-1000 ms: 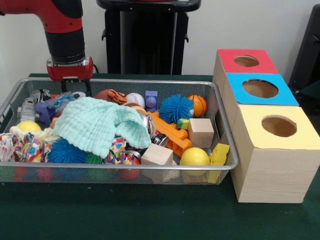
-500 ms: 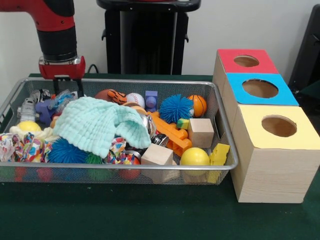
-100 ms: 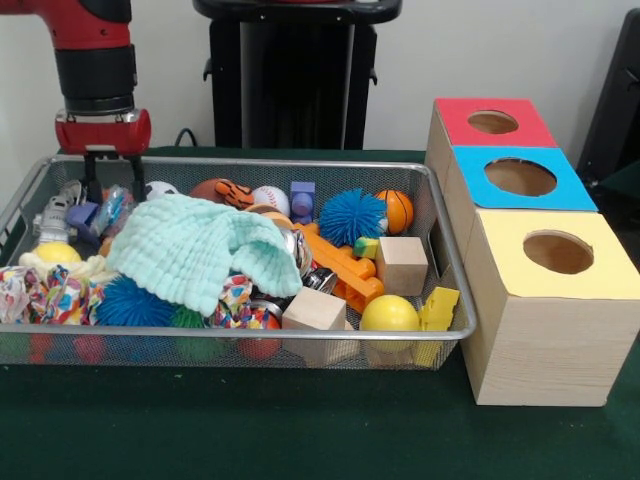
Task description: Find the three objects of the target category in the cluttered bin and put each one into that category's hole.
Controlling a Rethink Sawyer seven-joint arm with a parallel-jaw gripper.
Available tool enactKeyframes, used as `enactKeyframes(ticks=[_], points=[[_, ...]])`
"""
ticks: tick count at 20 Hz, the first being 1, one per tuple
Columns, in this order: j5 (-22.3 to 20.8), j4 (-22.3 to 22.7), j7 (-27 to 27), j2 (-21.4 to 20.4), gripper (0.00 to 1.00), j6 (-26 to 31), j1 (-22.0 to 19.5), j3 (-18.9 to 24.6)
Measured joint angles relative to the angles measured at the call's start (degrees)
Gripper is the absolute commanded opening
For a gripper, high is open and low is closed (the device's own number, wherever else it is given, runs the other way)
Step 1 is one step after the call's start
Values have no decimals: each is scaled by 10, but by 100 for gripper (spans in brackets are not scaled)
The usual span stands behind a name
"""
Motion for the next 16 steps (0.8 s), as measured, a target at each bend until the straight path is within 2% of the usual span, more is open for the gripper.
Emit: enactKeyframes(ticks=[13, 14, 16], points=[[0, 4, 0, 20, 100, -49, 5, -7], [0, 4, 0, 23, 0, -55, 5, -7], [0, 4, 0, 30, 0, -73, 3, -7]])
